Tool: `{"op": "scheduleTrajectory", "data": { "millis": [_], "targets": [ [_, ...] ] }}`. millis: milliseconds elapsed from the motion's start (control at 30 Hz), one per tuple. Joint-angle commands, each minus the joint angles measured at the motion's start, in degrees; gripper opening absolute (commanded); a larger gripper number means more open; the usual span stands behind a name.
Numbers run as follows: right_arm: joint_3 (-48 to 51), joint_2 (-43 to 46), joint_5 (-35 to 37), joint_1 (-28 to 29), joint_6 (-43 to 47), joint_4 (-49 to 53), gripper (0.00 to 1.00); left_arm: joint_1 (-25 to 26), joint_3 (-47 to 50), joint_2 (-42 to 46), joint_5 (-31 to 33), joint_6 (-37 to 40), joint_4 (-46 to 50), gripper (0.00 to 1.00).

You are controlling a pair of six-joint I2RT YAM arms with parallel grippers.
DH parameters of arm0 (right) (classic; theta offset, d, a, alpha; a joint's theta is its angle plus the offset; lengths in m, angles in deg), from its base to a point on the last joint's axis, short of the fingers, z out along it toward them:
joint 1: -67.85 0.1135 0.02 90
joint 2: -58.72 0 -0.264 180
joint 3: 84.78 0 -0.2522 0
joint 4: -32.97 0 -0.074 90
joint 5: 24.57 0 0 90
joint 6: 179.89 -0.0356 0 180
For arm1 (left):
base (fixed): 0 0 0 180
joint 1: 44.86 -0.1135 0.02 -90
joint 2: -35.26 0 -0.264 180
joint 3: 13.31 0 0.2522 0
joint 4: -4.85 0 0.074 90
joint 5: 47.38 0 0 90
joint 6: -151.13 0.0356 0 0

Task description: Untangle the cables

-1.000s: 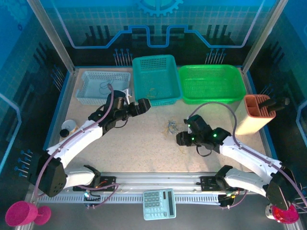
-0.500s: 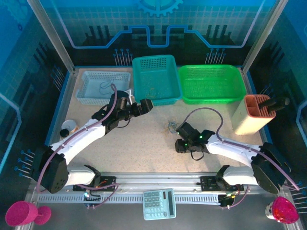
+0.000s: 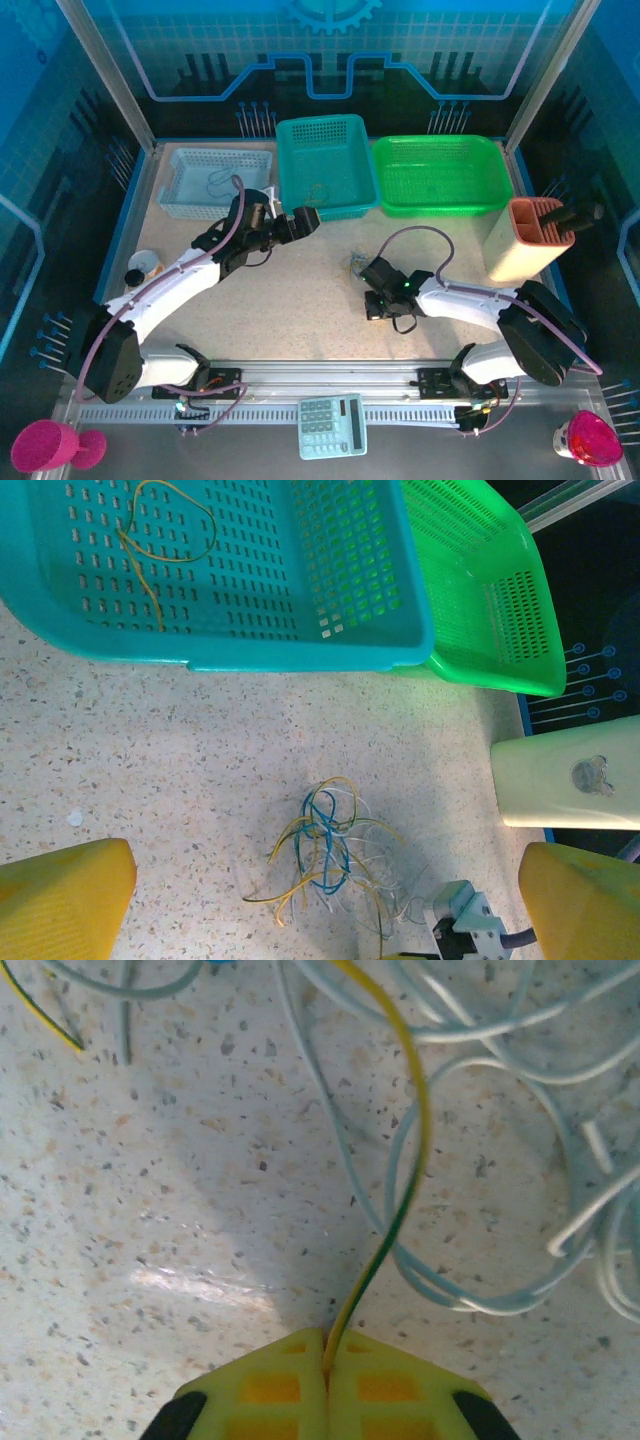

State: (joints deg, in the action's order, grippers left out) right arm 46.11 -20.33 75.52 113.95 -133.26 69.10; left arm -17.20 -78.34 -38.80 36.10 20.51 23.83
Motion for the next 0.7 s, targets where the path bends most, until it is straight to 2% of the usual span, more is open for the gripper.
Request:
{"op": "scheduleTrajectory", "data": {
  "millis": [0, 200, 500, 667],
  "targets": [
    [-2.61, 2.04, -0.1, 0.6, 2.23, 1.63, 0.0, 0.64, -1.75, -0.29, -1.03, -0.56, -0.81, 0.99],
    [-10.33, 9.03, -4.16, -2.73, 8.15, 7.3, 0.0, 0.63, -1.54, -0.51, -1.36, 0.19, -1.37, 0.99],
    [-16.79, 11.81, -24.49, -17.01, 8.6, 4.0, 0.0, 0.55, -0.77, -1.94, -4.49, 3.55, -4.78, 0.99],
    [-20.2, 12.19, -30.33, -19.71, 8.13, 3.3, 0.0, 0.56, -0.33, -3.18, -7.08, 8.89, -6.13, 0.99]
  ]
}}
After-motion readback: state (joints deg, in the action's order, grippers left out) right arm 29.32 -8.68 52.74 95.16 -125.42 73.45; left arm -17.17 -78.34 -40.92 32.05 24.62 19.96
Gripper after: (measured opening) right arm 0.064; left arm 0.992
